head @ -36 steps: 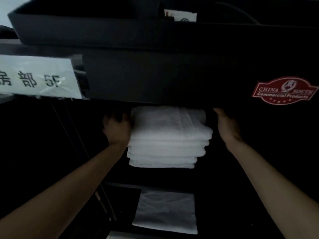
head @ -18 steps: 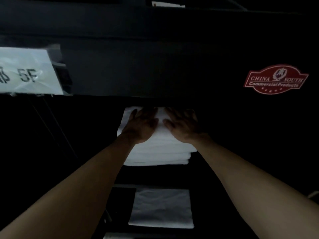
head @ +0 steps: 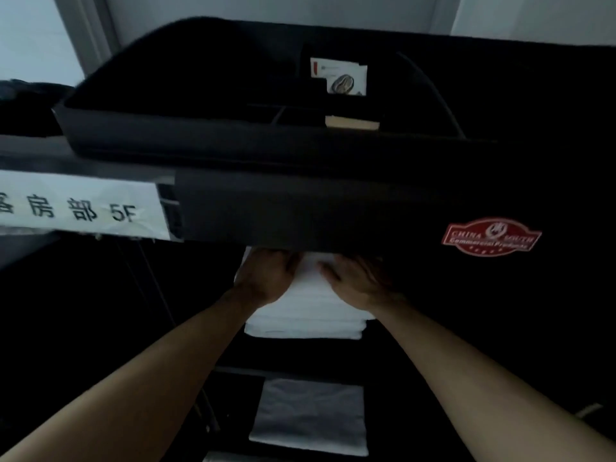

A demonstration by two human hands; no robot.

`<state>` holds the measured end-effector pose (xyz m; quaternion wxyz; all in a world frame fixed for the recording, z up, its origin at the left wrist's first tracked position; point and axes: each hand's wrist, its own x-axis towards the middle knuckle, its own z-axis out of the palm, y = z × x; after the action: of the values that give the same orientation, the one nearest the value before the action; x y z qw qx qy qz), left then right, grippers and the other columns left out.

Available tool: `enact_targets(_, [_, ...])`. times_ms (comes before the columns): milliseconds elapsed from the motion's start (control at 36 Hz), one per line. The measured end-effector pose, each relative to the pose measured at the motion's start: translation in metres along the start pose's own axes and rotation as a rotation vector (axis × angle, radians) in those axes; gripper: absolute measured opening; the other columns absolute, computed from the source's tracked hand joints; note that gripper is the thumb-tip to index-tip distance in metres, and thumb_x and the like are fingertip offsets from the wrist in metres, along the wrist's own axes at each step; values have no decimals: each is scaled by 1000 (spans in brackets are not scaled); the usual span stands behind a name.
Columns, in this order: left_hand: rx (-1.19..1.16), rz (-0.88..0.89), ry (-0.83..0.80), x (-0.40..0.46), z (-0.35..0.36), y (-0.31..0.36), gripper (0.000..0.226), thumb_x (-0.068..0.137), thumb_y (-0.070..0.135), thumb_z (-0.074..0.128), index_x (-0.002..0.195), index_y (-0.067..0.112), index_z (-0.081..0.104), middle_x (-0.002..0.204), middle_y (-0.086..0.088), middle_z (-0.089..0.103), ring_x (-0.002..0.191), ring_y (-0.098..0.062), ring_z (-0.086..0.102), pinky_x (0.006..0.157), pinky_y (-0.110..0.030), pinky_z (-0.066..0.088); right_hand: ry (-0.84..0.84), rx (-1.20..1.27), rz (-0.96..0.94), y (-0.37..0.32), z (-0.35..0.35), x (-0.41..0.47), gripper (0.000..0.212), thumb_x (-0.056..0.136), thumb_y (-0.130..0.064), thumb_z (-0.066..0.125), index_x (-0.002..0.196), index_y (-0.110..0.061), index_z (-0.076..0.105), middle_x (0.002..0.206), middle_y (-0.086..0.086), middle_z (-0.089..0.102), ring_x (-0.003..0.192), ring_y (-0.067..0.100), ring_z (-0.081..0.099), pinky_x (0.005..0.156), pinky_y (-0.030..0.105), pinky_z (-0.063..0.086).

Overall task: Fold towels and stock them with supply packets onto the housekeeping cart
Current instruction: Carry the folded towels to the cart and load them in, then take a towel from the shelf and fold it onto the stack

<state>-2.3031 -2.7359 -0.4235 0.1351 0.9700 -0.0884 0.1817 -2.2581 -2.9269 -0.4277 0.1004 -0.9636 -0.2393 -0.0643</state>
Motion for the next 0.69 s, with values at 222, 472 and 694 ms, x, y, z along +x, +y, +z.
enact_targets(222, [-549,-424,-129,-57,-47,44,37,104,18,49,133,-4,55,136,-21,56,129,-33,51,107,-28,34,-148,502,45,-63,-31,-60,50,103,-46,39,143,-17,43,142,7,52,128,21,47,100,23,31])
enact_targets(472, [-1101,-702,-24,-125,-145,91,37,106,21,44,143,16,52,140,4,57,123,4,54,98,-8,42,-273,1157,102,-134,-94,-121,32,98,-53,45,129,-51,50,127,-20,61,118,-8,55,98,20,47])
enact_targets(694, [-1197,-965,386,-189,-244,125,36,105,19,48,139,10,55,130,-10,66,121,-21,63,109,-39,46,-422,1278,-134,-211,-160,-147,35,102,-25,51,137,-25,54,131,-8,61,121,5,57,106,36,47])
